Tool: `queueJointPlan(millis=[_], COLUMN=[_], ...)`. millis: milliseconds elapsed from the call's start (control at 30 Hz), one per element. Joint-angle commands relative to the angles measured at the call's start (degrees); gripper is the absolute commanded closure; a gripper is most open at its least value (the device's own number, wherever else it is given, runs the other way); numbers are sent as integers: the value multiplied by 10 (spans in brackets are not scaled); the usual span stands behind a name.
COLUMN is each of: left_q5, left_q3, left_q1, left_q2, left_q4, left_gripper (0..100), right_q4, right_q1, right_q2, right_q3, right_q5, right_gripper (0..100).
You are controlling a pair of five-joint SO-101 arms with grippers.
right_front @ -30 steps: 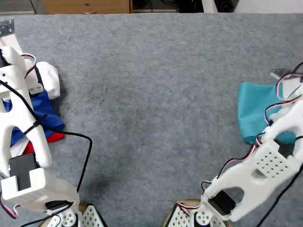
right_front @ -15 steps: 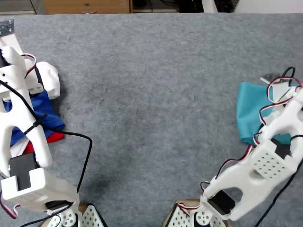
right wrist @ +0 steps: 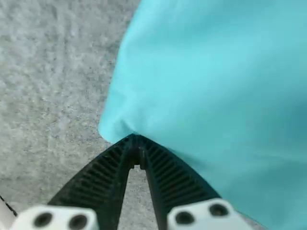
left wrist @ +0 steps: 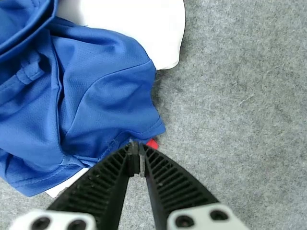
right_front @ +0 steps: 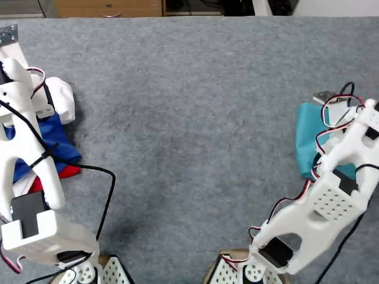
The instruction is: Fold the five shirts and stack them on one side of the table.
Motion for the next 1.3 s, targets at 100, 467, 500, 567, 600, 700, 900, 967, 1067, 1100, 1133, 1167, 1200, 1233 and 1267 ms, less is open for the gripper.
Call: queueJointPlan(millis=[100,467,500,567,600,700,900,967,1067,1100,1133,1167,1200,1233,1267], left_q5=[-4,-4,-4,-4,-4,-5,-114,-163,-255,-288,-326,-364,-399,-431,-459], left_q3=[-2,-2,-4,-7,-7,-4,-7,-6,-1,-1,-3,-4,-4,-5,-4], left_q1=[-7,-7,-7,-7,-7,-21,-84,-115,-155,-164,-171,-176,-178,-178,-178], left_q2=[-28,-28,-28,-28,-29,-51,-76,-76,-72,-67,-62,-56,-50,-43,-34], left_q4=[6,6,6,6,6,6,6,6,5,5,5,5,5,5,5], left_gripper=[981,981,981,981,981,981,978,950,875,857,844,835,829,826,824], right_q4=[18,-170,-154,-100,-70,10,133,133,133,133,133,133,133,133,133], right_q1=[20,59,59,55,53,31,-19,-24,-43,-50,-58,-65,-73,-80,-88], right_q2=[-63,-22,-23,-32,-36,-46,-63,-84,-127,-146,-169,-192,-217,-241,-264], right_q3=[-132,-206,-211,-226,-233,-251,-269,-250,-199,-173,-145,-116,-83,-50,-17], right_q5=[-7,-7,-7,-19,-34,-72,-118,-140,-146,-146,-146,-146,-145,-145,-144], right_gripper=[997,997,997,997,997,997,997,997,997,997,997,997,997,997,997])
